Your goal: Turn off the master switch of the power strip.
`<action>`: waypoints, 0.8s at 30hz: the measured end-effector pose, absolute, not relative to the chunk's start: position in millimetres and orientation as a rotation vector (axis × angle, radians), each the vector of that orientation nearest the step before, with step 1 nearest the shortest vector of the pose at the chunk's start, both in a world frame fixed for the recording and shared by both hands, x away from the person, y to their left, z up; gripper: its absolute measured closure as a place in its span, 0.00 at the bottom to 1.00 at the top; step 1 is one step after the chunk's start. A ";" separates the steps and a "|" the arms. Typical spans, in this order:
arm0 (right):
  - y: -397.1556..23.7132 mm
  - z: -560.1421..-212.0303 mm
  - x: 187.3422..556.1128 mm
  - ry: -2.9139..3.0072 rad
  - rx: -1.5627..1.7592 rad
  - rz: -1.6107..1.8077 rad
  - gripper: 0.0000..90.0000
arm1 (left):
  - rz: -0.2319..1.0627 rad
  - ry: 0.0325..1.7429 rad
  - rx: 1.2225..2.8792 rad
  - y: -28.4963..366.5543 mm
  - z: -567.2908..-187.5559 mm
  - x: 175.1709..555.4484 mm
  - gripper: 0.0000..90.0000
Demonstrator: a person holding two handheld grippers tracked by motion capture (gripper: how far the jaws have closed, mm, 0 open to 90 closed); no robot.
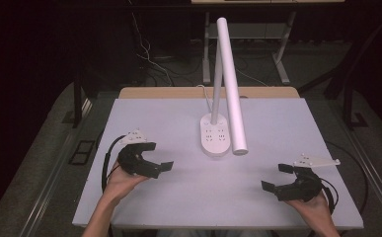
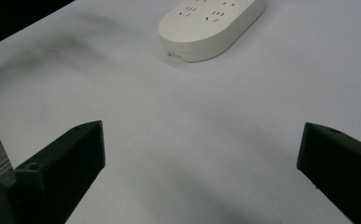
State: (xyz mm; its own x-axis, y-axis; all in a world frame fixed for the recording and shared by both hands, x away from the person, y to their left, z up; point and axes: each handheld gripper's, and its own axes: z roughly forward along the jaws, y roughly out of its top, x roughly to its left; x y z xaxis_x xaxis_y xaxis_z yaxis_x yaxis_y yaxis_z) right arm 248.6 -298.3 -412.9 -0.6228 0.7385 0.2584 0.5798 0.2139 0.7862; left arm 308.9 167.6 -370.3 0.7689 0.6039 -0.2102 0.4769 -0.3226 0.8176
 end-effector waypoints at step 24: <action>-300.2 -412.3 248.0 2.295 1.272 1.373 0.00 | 0.171 0.760 2.043 139.1 -344.7 345.1 0.00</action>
State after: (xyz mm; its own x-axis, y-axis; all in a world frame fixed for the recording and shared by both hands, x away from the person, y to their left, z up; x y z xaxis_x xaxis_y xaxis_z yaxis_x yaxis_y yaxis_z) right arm 248.0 -300.2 -412.3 -0.6177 0.7435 0.2563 0.5775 0.2076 0.7895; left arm 345.1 139.1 -344.7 0.7995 0.5766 -0.1685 0.4487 -0.3868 0.8057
